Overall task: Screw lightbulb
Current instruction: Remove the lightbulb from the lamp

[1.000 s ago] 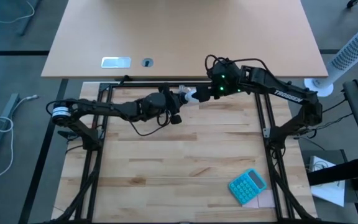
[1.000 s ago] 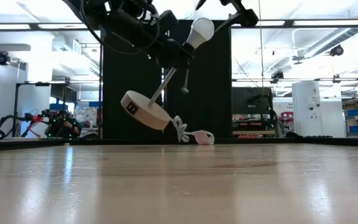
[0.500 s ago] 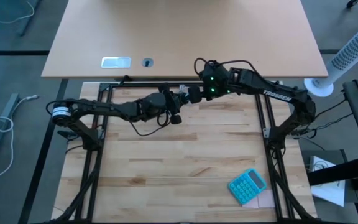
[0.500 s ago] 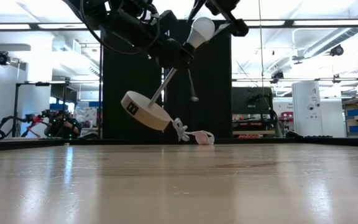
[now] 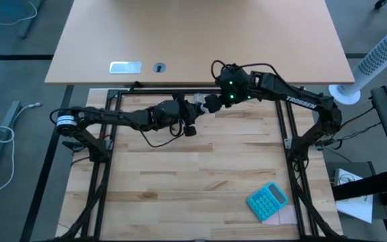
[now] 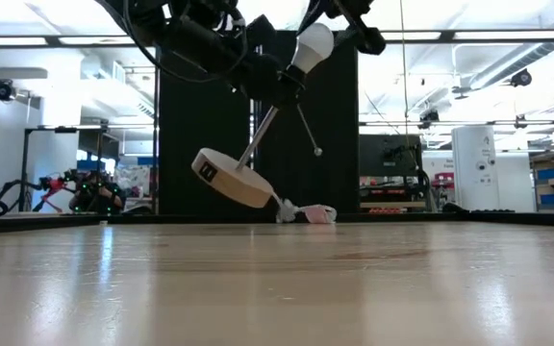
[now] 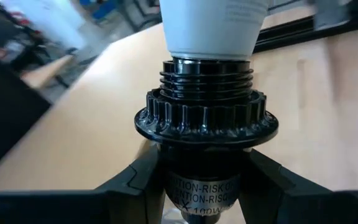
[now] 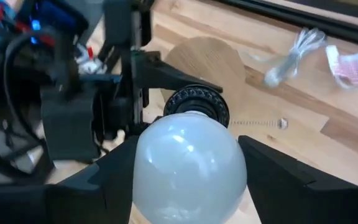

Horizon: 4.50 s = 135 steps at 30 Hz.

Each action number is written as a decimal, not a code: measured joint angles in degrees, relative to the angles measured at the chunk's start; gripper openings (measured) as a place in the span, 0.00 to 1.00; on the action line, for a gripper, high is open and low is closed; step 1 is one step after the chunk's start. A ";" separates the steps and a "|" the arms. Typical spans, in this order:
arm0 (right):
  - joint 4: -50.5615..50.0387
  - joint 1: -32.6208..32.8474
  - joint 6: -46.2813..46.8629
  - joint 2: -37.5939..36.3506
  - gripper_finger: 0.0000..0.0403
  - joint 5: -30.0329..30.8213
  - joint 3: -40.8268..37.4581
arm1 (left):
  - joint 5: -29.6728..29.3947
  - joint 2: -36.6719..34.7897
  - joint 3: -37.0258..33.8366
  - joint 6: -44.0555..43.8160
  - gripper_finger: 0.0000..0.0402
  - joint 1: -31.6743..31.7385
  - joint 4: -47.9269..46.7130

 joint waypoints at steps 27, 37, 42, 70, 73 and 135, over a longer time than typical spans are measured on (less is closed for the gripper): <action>-4.50 5.06 -55.34 -2.47 0.59 -9.38 0.08 | 50.63 2.49 0.24 -21.74 0.36 3.40 2.36; -4.20 7.34 -60.08 -2.38 0.55 -9.12 1.48 | 60.91 6.74 1.26 -23.82 0.36 4.16 8.62; -5.07 7.28 -52.71 -2.30 0.59 -7.46 4.60 | 55.61 6.07 1.42 -20.60 0.36 4.10 8.80; -14.92 1.45 11.47 0.88 0.87 1.93 6.37 | 3.75 5.21 1.29 -1.83 0.36 -0.30 5.52; -14.38 1.44 13.32 1.60 0.87 0.42 6.35 | 3.34 5.21 1.21 -1.69 0.36 -0.28 6.23; -18.46 6.25 -51.84 2.19 0.61 -4.75 6.39 | 64.27 13.04 14.46 -11.24 0.36 8.13 -9.96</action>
